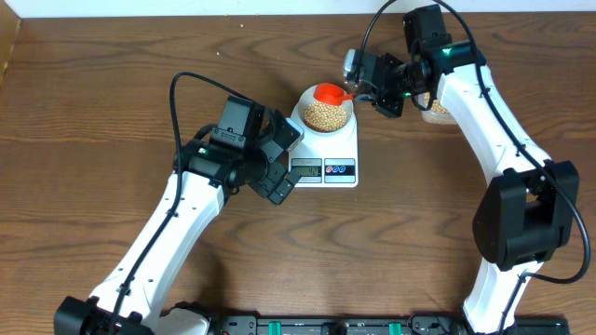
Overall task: Scoop item into bowl and weigh 50g on scale
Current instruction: 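Move the empty scoop back over the soybean tub with the right gripper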
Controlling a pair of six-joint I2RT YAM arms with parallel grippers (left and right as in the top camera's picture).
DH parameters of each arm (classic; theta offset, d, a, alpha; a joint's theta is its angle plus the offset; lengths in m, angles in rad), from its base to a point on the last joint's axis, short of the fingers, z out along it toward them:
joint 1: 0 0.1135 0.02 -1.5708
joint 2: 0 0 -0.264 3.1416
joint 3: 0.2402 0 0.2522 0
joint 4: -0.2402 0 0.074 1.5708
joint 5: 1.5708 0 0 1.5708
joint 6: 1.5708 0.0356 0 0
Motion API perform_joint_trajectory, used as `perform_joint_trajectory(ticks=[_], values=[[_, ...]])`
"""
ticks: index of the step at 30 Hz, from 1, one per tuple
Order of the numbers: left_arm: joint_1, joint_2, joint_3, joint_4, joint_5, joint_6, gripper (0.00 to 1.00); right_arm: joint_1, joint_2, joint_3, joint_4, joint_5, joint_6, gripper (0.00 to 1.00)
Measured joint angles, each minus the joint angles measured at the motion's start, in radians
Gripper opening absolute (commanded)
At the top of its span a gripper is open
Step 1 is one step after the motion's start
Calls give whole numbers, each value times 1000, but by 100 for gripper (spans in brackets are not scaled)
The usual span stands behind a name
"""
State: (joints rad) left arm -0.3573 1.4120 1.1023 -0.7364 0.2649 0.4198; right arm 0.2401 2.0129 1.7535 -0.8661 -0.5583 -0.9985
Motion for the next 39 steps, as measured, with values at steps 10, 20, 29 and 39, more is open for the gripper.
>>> perform_joint_trajectory(ticks=[10,20,29,39], values=[[0,0,0,0,0,0,98,-90,-62,0,12,-207,73,1],[0,0,0,0,0,0,98,-340,-77,1,14,-456,287,1],[0,0,0,0,0,0,98,-432,-77,1,1,-438,569,1],[0,0,0,0,0,0,98,-438,-77,1,-39,-386,633,1]])
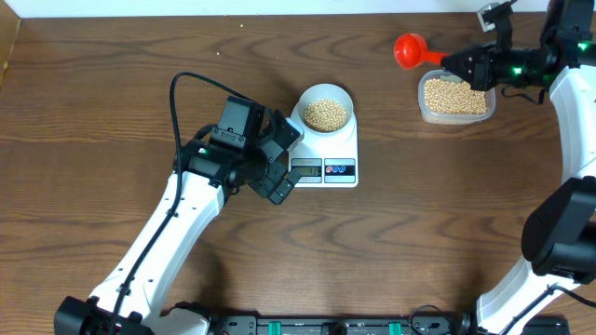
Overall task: Scoop item into bowl and weigh 50g on scale
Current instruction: 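Move the empty scoop back over the soybean tub with the right gripper, then lower the red scoop into the soybean tub again, right gripper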
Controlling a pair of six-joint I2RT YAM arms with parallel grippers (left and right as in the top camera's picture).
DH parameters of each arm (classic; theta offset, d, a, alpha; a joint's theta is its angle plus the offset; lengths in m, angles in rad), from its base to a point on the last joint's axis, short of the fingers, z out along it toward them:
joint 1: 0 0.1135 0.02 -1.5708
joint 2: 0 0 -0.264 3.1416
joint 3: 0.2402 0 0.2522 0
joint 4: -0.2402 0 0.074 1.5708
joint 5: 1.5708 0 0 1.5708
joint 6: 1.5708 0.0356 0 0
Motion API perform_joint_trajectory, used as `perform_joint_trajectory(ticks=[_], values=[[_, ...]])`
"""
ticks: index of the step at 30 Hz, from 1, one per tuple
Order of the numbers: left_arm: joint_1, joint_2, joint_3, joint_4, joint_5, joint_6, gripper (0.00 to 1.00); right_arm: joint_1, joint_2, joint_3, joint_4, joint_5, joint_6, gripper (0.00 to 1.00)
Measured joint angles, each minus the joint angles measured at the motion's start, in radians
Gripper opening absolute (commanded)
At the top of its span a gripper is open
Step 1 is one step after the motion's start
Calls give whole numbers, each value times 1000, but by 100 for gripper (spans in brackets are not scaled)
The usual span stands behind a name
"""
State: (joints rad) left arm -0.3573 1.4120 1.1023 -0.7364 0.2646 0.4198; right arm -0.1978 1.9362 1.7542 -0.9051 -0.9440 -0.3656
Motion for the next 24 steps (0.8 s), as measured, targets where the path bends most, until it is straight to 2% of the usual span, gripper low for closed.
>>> perform_joint_trajectory(ticks=[6,12,19,24], values=[[0,0,0,0,0,0,98,1,-3,0,-26,18,-39,1],[0,0,0,0,0,0,98,1,-33,0,-28,120,-32,1],[0,0,0,0,0,0,98,1,-142,0,-58,409,113,1],[0,0,0,0,0,0,98,5,-199,2,-129,603,164,1]])
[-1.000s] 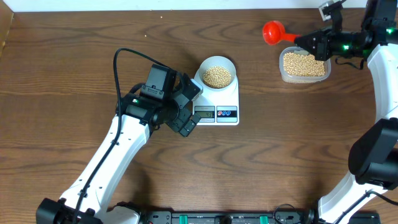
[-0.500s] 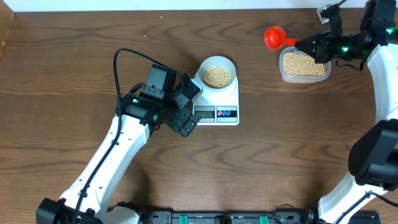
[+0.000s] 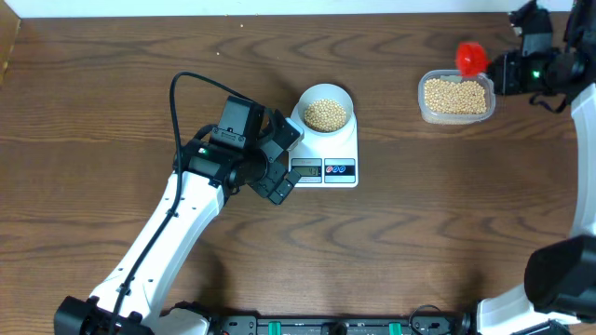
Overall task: Scoop item into bowl and weigh 50g on scale
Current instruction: 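Lower the red scoop into the soybean tub again, right gripper, then drag the scoop through the soybeans to pick up a small amount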
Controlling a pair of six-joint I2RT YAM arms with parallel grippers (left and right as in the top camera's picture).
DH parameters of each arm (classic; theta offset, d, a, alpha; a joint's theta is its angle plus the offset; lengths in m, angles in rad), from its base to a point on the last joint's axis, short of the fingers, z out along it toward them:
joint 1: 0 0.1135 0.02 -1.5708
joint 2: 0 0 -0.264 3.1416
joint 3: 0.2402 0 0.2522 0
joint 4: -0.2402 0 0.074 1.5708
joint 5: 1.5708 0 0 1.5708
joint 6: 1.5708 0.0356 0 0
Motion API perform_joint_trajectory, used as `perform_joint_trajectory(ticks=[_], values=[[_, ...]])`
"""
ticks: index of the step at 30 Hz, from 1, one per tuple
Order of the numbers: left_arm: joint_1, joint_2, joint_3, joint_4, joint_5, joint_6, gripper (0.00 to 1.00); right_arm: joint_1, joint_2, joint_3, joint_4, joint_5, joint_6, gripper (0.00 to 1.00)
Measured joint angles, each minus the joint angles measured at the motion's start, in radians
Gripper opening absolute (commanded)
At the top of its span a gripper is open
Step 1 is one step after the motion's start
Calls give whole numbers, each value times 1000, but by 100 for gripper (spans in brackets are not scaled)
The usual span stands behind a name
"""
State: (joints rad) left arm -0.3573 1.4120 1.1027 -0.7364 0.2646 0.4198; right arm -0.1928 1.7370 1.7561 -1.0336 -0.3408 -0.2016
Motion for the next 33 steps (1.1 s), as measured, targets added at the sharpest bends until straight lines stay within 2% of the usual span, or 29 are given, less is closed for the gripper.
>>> perform_joint_trajectory(ticks=[11,20,33], values=[[0,0,0,0,0,0,98,59,87,1,-41,201,18,1],[0,0,0,0,0,0,98,65,199,1,26,227,7,1],[0,0,0,0,0,0,98,94,252,1,60,177,-26,1]])
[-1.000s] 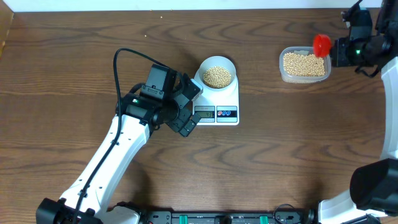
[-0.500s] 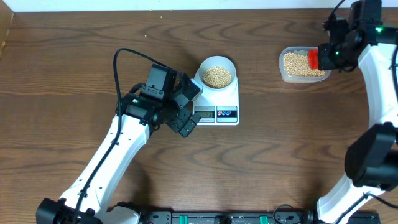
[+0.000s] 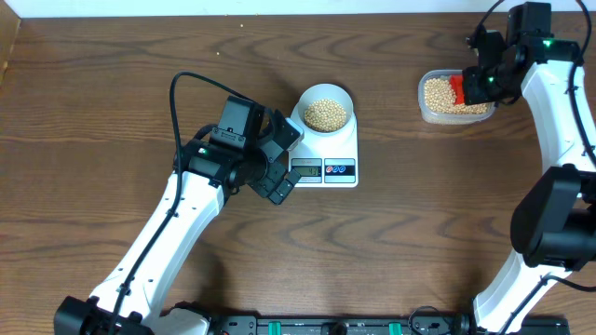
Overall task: Scoop item into bowl and weigh 50g on scale
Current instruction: 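Drag the scoop through the soybeans to pick up a small amount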
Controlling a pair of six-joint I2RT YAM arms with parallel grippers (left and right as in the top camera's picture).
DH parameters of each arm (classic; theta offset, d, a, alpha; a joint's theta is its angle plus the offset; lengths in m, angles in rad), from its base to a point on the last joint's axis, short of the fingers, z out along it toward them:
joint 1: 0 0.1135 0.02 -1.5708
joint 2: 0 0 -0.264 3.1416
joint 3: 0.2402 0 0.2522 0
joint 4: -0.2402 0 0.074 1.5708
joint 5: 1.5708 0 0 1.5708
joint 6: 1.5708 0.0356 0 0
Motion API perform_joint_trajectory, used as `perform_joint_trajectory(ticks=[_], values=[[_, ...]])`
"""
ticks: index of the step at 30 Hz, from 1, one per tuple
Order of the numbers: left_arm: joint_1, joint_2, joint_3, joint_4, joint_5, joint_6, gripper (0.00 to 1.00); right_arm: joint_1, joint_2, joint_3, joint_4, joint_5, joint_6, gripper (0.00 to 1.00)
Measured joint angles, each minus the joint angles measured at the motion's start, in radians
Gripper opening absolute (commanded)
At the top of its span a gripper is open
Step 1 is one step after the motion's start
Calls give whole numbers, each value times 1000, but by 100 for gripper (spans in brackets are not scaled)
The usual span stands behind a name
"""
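A white bowl [image 3: 326, 112] full of tan beans sits on the white scale [image 3: 326, 170], whose display faces the table's front. At the right stands a clear tub [image 3: 453, 97] of the same beans. My right gripper [image 3: 473, 82] is over the tub, shut on the red scoop [image 3: 457, 88], which dips into the beans at the tub's right side. My left gripper [image 3: 284, 160] rests open beside the scale's left edge, holding nothing.
The left arm stretches from the front left toward the scale, with a black cable looping over it. The right arm comes in along the right edge. A white wall strip borders the table's far side.
The right gripper has turned and come down over the tub. The red scoop, held above the tub's upper right rim before, now sits in the beans. The left arm is unchanged.
The right gripper first held the red scoop over the bowl on the scale. Later the scoop was in the air left of the tub, then above the tub's right rim. Now it is down in the tub's beans. The left arm stayed still.
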State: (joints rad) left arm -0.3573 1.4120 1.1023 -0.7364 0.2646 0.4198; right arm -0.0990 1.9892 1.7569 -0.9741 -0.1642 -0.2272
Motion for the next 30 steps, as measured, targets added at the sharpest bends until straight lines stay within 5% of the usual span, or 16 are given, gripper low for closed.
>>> perform_joint_trajectory(ticks=[30], values=[[0,0,0,0,0,0,98,-126,0,0,-42,-243,1,1]])
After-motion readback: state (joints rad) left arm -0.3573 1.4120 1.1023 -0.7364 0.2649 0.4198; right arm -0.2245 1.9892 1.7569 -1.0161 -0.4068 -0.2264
